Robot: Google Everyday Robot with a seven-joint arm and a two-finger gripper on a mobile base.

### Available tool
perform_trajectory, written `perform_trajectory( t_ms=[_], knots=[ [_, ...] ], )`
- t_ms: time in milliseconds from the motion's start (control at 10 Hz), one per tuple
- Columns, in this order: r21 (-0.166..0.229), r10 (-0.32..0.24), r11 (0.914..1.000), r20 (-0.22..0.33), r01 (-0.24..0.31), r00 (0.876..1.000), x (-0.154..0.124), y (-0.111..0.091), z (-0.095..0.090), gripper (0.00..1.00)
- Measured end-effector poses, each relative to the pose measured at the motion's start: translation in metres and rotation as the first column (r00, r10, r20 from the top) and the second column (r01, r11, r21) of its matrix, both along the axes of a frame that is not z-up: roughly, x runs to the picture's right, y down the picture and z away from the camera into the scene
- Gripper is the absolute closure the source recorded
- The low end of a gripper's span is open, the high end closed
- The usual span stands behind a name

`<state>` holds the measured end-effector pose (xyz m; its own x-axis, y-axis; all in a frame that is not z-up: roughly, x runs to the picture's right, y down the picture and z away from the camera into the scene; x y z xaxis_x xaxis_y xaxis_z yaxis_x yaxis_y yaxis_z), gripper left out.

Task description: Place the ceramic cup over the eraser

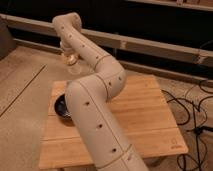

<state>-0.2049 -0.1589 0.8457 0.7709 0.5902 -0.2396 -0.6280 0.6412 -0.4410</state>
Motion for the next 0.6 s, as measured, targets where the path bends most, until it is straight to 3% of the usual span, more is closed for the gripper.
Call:
perform_trajectory(
  t_ms=[200,400,600],
  knots=[
    [0.028,-0.043,0.9986,-0.025,0.044,0.999,-0.003,0.012,-0.03,1.0],
    [0.105,-0.074,0.9915,-0.035,0.077,0.997,-0.002,0.024,-0.072,1.0],
    [0.152,-0.099,0.983,-0.033,0.103,0.994,-0.003,0.033,-0.095,1.0]
  ],
)
